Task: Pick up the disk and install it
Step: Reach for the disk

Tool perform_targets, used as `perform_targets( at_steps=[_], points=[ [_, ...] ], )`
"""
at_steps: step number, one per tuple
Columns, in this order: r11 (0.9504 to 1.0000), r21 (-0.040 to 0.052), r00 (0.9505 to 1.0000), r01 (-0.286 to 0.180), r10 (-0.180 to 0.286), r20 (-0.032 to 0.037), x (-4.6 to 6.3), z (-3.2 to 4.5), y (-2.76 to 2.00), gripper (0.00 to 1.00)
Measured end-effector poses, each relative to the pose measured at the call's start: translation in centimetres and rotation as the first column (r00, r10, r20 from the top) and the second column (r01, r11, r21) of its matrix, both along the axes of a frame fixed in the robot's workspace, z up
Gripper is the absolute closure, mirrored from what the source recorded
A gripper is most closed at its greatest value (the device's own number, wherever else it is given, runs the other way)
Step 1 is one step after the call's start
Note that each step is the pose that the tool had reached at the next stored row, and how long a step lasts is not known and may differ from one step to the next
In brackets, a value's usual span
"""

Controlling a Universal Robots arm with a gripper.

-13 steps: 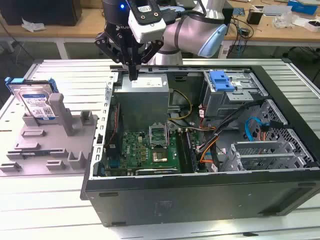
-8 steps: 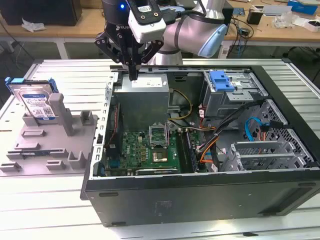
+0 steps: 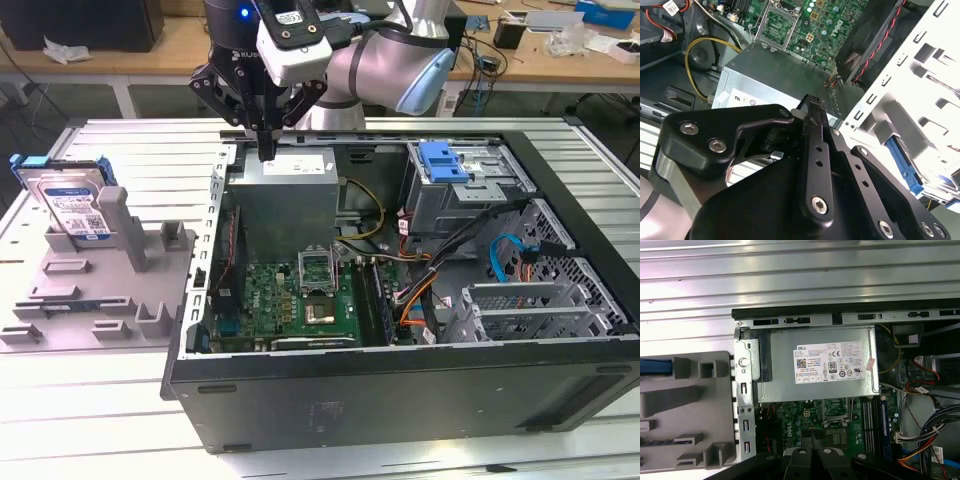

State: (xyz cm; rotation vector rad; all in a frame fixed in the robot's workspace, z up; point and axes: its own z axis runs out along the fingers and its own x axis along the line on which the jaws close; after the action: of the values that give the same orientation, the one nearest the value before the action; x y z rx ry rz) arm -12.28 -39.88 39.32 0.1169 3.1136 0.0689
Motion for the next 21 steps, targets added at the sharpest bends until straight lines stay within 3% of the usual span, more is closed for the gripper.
perform_targets(
  at_steps=[7,11,14,21],
  points=[
    [1.0000,0.0000,1.0000,0.007,-0.007,-0.0001,-1.4,-0.03,0.25,0.89],
    [0.9999,0.0000,0.9999,0.016,-0.016,-0.0001,-2.8,-0.06,0.31,0.89],
    [0.9998,0.0001,0.9998,0.020,-0.020,0.0000,-4.4,-0.15,0.57,0.89],
    [0.9996,0.0000,0.9996,0.027,-0.027,0.0000,-6.8,-0.39,1.35,0.89]
  ],
)
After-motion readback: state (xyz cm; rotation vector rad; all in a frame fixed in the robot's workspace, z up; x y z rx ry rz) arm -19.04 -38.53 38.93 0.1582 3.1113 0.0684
